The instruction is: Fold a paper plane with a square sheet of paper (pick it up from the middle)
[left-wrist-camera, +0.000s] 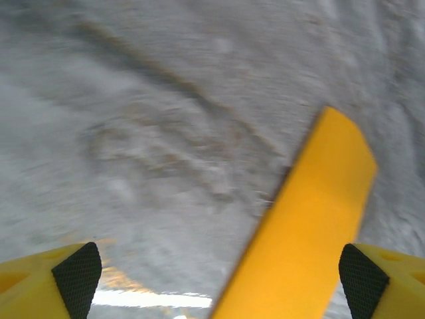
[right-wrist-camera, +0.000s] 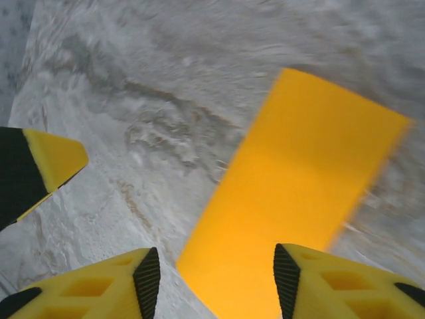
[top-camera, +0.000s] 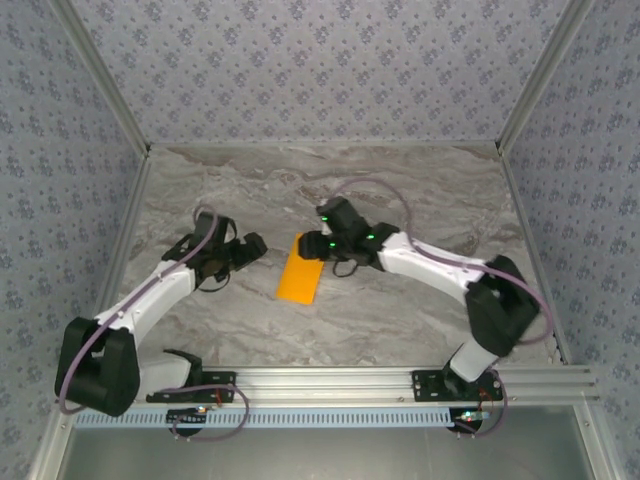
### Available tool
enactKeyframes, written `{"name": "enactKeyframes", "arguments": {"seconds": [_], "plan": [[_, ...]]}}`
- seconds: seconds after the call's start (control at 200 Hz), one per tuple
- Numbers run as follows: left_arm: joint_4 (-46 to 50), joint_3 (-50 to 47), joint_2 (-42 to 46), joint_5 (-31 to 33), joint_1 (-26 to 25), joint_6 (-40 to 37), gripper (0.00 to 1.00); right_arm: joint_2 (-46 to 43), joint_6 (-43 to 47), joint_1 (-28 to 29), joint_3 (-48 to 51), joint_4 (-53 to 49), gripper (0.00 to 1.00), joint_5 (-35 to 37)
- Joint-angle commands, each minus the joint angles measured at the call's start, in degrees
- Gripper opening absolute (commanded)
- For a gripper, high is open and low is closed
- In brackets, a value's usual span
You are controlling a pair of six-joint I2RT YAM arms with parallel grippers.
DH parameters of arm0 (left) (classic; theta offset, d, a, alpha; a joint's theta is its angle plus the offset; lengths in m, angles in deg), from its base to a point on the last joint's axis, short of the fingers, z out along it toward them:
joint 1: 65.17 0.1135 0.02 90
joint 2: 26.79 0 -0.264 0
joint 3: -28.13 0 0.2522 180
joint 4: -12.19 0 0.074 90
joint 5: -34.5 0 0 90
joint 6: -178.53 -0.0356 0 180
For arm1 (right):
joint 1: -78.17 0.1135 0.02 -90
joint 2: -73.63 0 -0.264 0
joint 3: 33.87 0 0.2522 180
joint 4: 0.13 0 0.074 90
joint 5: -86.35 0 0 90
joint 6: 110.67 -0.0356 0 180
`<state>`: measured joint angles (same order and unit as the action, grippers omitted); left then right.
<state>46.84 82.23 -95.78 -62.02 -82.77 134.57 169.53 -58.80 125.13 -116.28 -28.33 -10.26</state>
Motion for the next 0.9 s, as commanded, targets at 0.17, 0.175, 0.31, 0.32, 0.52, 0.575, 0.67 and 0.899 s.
{"name": "enactKeyframes", "arguments": {"seconds": [0.17, 0.175, 0.31, 0.32, 0.52, 0.575, 0.67, 0.899], "plan": [[5.1, -4.17, 7.67, 2.79, 6.26, 2.14, 0.98, 19.55, 0.02, 4.71, -13.82, -2.76, 0.43, -3.0], [5.12, -4.19, 7.7, 2.77, 6.26, 2.09, 0.98, 19.74, 0.05, 4.71, -13.9, -2.86, 0.42, -3.07], [4.84, -4.23, 8.0, 1.58, 6.71, 1.66, 0.98, 21.77, 1.56, 4.72, -13.92, -5.35, 0.41, -3.28], [4.79, -4.28, 7.95, 1.53, 6.71, 1.63, 0.98, 21.78, 1.56, 4.72, -13.79, -5.52, 0.41, -3.24], [2.64, -4.64, 6.75, -1.53, 6.71, 1.17, 0.98, 22.13, 10.38, 3.94, -10.56, -10.08, 0.4, -6.69], [2.05, -4.44, 6.3, -3.11, 6.71, 0.46, 0.98, 22.0, 15.36, 3.51, -9.42, -12.64, 0.39, -7.62], [0.71, -4.47, 5.49, -6.13, 6.71, -0.74, 0.98, 20.3, 23.7, 2.28, -5.77, -15.99, 0.38, -8.57], [-6.3, -4.3, 2.38, -11.55, 2.68, -1.04, 0.96, 11.49, 28.7, -0.25, -0.47, -14.74, 0.41, -13.45]]}}
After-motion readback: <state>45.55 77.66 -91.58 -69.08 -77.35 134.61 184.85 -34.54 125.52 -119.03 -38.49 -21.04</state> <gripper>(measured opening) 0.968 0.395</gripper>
